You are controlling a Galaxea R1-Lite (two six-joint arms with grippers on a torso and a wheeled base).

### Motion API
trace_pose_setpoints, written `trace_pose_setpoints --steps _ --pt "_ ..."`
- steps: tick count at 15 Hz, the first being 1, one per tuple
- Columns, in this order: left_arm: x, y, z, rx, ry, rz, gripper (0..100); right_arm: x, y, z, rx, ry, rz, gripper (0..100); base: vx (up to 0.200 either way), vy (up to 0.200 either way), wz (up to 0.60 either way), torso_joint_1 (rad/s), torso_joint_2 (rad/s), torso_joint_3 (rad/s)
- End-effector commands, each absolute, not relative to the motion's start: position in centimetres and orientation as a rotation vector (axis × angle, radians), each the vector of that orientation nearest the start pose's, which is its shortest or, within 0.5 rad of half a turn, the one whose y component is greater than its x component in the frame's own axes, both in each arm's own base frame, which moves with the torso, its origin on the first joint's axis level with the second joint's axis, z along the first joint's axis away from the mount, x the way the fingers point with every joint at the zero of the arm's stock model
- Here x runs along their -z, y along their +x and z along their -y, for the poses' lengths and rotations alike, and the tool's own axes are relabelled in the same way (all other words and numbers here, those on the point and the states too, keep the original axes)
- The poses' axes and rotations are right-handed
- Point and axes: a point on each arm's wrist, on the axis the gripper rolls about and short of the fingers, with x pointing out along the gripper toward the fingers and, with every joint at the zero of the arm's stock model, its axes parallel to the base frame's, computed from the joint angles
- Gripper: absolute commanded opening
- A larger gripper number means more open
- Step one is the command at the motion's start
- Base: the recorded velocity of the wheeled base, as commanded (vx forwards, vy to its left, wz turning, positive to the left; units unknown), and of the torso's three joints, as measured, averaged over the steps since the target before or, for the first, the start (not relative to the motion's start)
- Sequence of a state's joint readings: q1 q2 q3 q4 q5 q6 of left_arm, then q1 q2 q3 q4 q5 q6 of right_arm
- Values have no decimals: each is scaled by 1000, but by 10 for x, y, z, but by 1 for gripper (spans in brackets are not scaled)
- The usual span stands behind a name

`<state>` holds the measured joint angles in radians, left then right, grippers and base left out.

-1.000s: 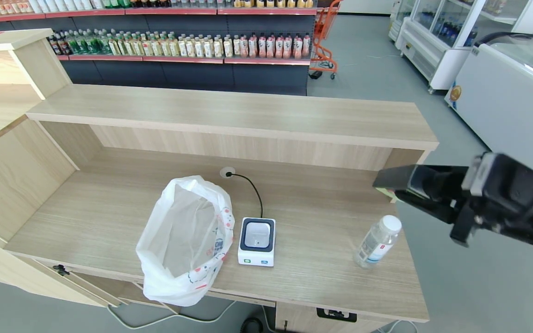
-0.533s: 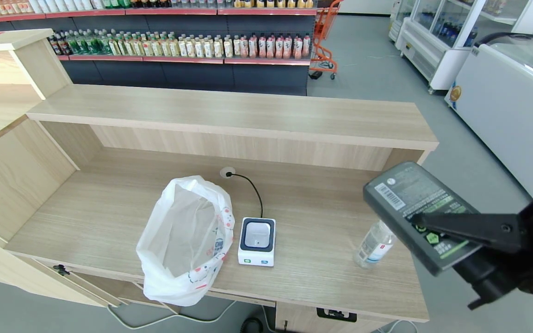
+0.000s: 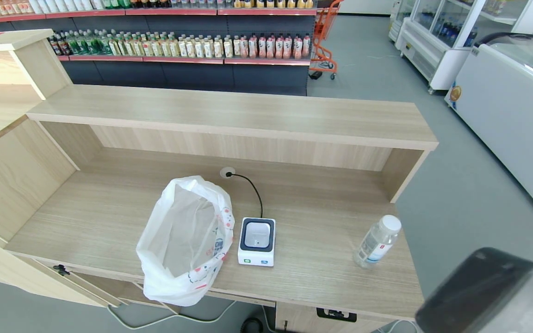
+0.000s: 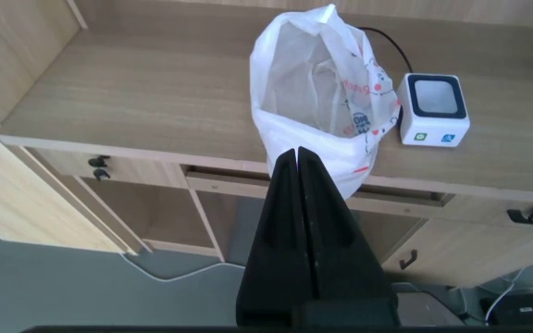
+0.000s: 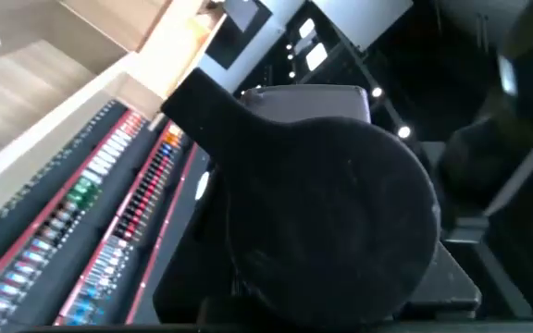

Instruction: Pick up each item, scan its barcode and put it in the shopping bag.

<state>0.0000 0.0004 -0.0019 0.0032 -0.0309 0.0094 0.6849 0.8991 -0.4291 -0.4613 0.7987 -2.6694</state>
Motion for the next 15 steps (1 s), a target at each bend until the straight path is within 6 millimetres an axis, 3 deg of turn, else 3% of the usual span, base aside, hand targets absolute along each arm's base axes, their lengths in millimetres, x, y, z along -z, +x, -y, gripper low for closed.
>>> trace_pose_setpoints --steps 1,8,15 --pt "-76 -23 1 31 9 -1 0 -228 51 -57 -320 -2063 1873 0 0 0 0 0 0 0" --pt "-76 -23 1 31 9 -3 0 -229 41 -49 -257 -2067 1894 0 0 0 0 0 0 0" --pt "-76 -23 1 31 9 -3 0 -222 38 -46 -303 -2071 1876 0 0 0 0 0 0 0"
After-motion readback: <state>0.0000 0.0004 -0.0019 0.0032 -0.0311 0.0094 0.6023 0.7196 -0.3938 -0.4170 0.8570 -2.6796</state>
